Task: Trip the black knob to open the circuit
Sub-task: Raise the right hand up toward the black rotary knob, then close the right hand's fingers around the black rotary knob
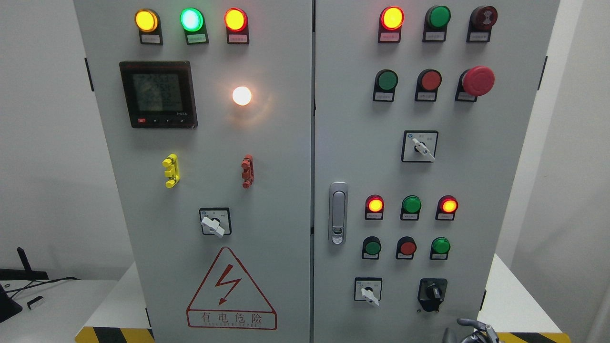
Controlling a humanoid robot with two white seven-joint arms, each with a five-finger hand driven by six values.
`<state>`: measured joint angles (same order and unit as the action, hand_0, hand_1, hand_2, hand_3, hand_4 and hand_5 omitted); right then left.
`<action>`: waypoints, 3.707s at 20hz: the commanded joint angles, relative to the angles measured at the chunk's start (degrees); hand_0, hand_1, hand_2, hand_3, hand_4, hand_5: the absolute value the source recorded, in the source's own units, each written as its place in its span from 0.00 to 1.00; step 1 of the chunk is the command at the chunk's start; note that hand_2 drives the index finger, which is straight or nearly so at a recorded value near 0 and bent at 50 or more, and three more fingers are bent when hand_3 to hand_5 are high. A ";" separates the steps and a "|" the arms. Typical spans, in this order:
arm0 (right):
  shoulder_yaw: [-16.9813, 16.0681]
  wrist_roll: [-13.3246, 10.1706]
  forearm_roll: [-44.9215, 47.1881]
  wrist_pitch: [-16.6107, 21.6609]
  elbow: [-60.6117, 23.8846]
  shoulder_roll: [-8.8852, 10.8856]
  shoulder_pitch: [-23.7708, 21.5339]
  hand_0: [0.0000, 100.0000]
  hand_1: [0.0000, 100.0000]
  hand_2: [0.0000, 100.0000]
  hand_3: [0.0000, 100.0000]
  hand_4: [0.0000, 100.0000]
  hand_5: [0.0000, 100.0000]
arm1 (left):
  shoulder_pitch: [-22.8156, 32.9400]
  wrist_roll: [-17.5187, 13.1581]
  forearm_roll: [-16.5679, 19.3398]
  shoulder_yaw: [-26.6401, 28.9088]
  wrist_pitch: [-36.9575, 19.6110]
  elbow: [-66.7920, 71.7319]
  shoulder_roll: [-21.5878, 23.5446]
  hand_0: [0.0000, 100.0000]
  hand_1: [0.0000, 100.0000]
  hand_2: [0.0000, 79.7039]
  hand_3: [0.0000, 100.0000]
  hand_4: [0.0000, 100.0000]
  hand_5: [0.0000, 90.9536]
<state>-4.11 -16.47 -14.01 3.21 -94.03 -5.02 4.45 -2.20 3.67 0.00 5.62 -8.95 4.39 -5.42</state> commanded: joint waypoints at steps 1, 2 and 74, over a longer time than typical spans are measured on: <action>0.06 0.12 0.12 -0.05 2.44 -0.25 1.61 0.44 0.70 0.43 0.83 0.86 0.99 | 0.00 0.02 -0.26 0.00 -0.01 0.01 -0.03 0.12 0.39 0.00 0.00 0.00 0.00; 0.06 0.12 0.12 -0.05 2.71 -0.25 1.61 0.45 0.70 0.42 0.83 0.86 0.99 | 0.00 0.02 -0.26 0.00 -0.01 0.01 0.05 0.12 0.39 0.00 0.00 0.00 0.00; 1.38 1.18 1.71 -0.49 4.56 -0.60 6.01 0.30 0.75 0.49 0.87 0.89 1.00 | 0.00 0.02 -0.26 0.00 -0.01 0.01 0.05 0.12 0.39 0.00 0.00 0.00 0.00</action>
<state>-2.86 -15.15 -12.40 2.75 -89.76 -5.61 10.42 -2.20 3.67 0.00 5.62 -8.95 4.39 -5.42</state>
